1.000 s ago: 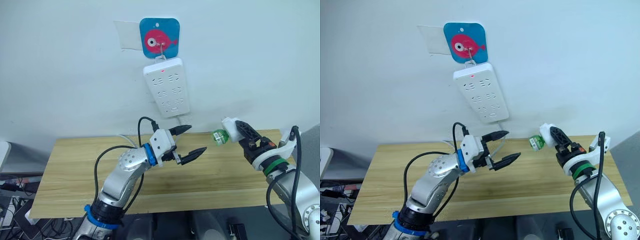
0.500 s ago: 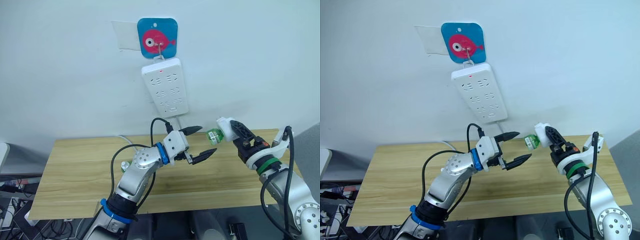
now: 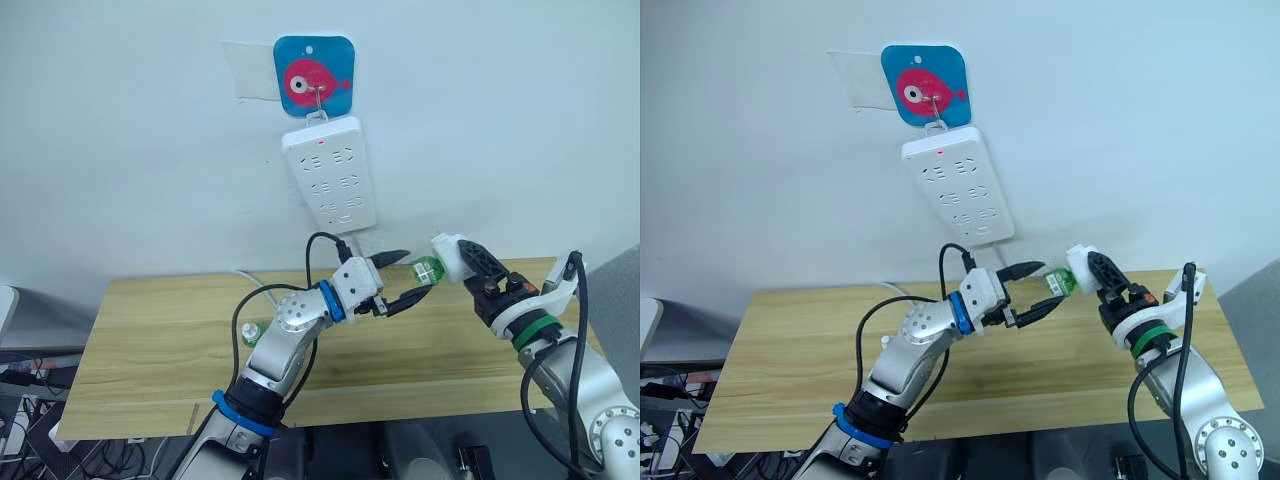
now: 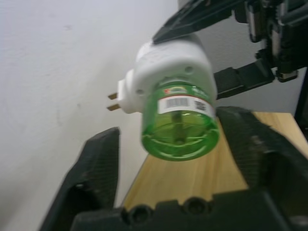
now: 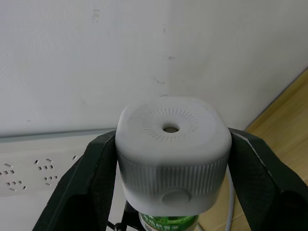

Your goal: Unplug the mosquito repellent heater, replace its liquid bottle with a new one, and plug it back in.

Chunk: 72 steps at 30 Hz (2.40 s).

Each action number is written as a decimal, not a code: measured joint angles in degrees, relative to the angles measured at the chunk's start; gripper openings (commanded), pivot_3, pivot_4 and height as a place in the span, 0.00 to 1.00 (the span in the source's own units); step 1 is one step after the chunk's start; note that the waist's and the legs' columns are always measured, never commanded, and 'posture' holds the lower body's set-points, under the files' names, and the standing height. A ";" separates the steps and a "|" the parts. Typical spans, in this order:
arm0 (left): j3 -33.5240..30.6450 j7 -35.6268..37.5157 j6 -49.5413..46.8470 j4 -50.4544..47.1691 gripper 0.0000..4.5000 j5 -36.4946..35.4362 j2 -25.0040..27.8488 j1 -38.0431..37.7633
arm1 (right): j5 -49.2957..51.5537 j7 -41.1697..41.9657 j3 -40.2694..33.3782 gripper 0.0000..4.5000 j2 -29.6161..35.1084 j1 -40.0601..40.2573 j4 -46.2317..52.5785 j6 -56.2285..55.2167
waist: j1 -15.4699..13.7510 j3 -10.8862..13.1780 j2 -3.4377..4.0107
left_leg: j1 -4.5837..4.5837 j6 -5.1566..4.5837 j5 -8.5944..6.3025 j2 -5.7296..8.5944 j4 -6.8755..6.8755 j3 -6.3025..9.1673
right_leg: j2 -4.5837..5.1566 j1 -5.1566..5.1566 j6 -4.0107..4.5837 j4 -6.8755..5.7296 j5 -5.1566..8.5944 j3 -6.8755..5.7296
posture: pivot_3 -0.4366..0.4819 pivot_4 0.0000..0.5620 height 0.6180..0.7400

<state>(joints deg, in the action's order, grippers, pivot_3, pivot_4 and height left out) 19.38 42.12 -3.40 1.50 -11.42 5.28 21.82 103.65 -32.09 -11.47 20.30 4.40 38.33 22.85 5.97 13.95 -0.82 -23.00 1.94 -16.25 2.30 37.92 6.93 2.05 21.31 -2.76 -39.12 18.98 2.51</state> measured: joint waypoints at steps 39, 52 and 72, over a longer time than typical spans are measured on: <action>-0.02 0.88 1.16 1.27 0.52 0.02 -1.68 0.11 | 1.67 0.75 2.20 0.66 1.34 1.12 1.67 -1.04 | 0.30 -0.01 0.01 | 0.00 0.00 0.01 0.01 0.03 -0.02 | -0.01 0.00 0.00 -0.06 0.00 -0.03 | 0.24 0.44 1.00; -0.49 6.02 2.71 1.27 0.52 -0.32 1.75 0.43 | 7.26 8.35 1.42 0.98 12.53 1.49 -1.11 7.21 | 0.36 -0.01 0.01 | 0.02 -0.02 0.00 0.02 0.06 -0.08 | -0.02 -0.04 0.00 -0.06 0.00 -0.06 | 0.22 0.45 1.00; 0.27 21.53 13.13 1.89 0.52 -2.03 9.66 1.37 | 7.97 46.21 9.59 0.98 36.22 -28.72 -44.95 56.64 | -0.33 0.07 0.03 | -0.01 -0.42 -0.15 0.01 0.31 -0.50 | 0.12 -0.09 -0.21 0.11 -0.14 0.09 | 0.31 0.46 1.00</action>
<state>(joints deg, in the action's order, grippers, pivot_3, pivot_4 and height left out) 19.64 63.66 9.73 3.39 -13.45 14.94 23.19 111.62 14.12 -1.88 56.51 -24.32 -6.62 79.49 5.64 14.01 -0.80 -23.01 1.52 -16.40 2.31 38.23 6.43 2.17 21.22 -2.96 -39.02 18.84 2.61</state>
